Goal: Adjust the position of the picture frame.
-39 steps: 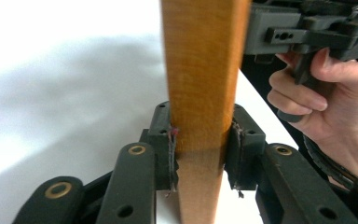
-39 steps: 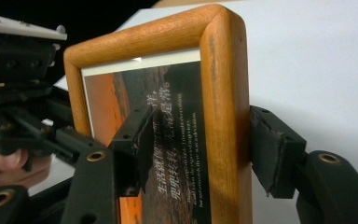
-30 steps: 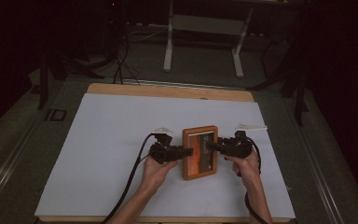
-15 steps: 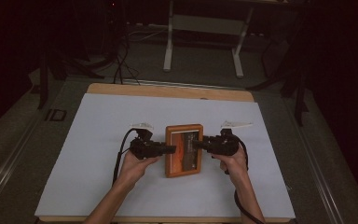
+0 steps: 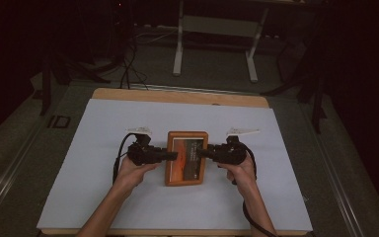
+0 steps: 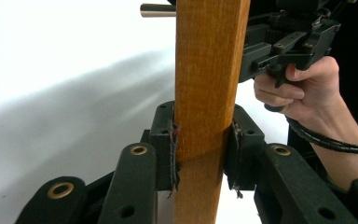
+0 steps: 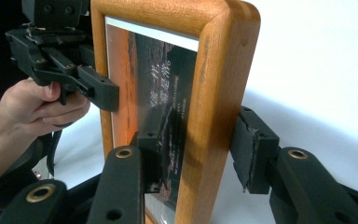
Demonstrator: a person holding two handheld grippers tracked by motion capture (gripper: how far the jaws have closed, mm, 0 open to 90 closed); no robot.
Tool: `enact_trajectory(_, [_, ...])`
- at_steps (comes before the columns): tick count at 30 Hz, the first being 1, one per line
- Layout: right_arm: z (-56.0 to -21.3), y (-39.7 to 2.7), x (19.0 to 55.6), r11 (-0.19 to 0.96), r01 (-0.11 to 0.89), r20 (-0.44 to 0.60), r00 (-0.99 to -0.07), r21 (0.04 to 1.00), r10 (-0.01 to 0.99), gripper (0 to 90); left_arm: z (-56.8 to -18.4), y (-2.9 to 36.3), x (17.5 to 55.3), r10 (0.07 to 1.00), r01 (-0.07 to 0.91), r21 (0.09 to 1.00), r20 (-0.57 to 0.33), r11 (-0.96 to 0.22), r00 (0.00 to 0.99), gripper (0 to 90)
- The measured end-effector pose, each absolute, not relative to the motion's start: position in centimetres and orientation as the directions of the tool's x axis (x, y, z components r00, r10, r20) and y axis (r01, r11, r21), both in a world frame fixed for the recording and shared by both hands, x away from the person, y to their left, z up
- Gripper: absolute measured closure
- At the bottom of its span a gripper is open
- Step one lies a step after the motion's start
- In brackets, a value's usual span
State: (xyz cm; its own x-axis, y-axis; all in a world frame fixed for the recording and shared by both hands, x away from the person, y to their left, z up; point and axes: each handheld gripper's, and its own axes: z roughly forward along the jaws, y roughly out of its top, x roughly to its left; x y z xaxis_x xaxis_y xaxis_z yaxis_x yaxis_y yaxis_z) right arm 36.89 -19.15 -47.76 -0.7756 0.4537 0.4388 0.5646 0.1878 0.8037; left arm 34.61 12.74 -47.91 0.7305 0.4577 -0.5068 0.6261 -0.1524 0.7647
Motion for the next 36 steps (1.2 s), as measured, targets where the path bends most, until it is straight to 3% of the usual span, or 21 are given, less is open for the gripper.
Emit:
enact_trajectory(9, [-48.2,-17.8,36.9,0.191,0.588,0.464,-0.765,0.786,0.447,62.5,-50.1,15.0,35.6,0.372,0.667,0.740,-0.598,-0.084,0.710,68.6])
enact_trajectory(19, [-49.4,-17.6,37.2,0.193,0.608,0.473,-0.748,0.770,0.467,63.4,-51.6,15.1,36.3,0.373,0.685,0.725,-0.616,-0.077,0.694,67.5])
enact_trajectory(29, [-49.9,-17.5,37.4,0.164,0.616,0.489,-0.737,0.771,0.467,65.1,-51.7,14.6,36.2,0.465,0.677,0.731,-0.571,-0.088,0.676,61.0])
enact_trajectory(36, [-50.1,-17.4,37.8,0.164,0.626,0.499,-0.730,0.762,0.467,64.8,-51.1,14.1,35.6,0.563,0.632,0.764,-0.469,-0.127,0.680,54.9])
